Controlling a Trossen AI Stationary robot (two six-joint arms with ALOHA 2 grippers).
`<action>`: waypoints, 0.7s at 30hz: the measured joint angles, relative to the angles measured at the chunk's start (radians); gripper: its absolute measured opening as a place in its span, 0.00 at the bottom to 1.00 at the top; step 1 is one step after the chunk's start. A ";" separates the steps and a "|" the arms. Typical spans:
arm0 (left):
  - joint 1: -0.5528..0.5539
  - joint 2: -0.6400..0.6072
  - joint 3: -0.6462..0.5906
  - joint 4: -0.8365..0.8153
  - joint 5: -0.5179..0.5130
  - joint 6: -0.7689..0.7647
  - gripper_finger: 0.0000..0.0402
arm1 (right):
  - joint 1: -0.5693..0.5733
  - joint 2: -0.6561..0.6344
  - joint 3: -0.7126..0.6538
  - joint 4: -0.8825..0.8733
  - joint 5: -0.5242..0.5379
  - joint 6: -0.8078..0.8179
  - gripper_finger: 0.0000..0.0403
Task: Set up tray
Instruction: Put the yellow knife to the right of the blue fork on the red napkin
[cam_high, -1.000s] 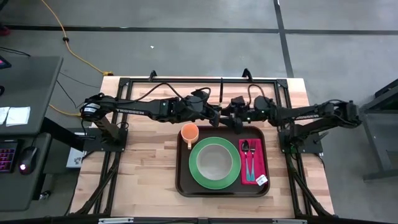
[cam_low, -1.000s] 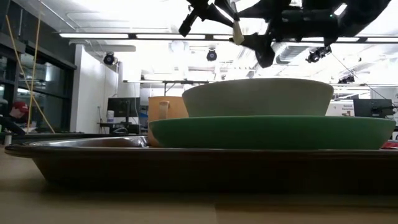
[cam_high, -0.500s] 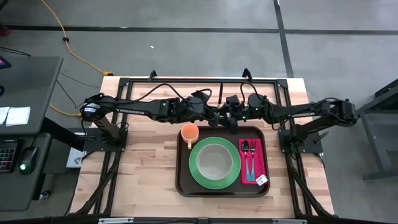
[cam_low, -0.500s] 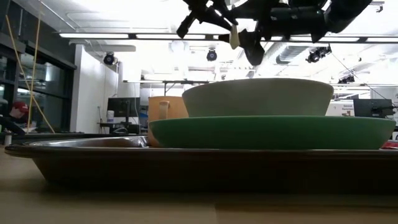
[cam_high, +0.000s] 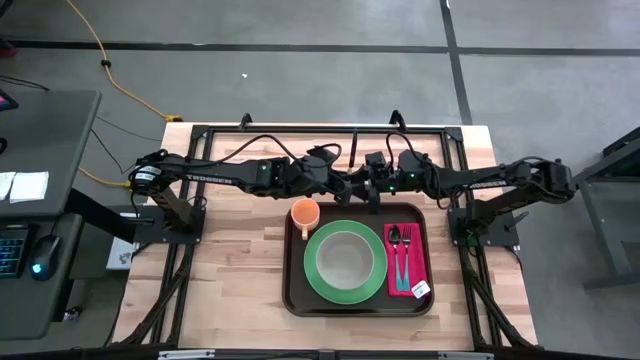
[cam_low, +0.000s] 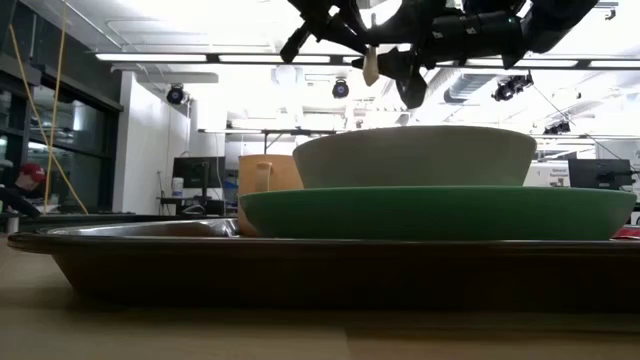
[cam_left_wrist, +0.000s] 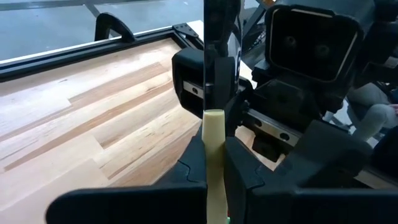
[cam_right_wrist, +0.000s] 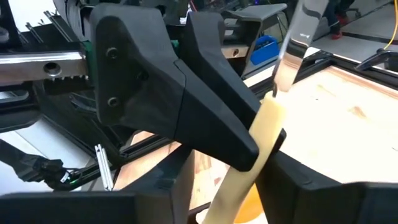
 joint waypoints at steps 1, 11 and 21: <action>0.000 0.000 0.000 0.001 0.000 0.000 0.12 | 0.000 0.000 0.000 0.000 0.003 0.000 0.33; 0.000 -0.001 0.000 0.001 -0.008 0.002 0.12 | 0.000 0.000 -0.002 -0.009 0.017 -0.023 0.07; 0.000 -0.002 0.000 0.000 -0.008 0.007 0.11 | -0.001 -0.001 -0.003 -0.016 0.022 -0.033 0.04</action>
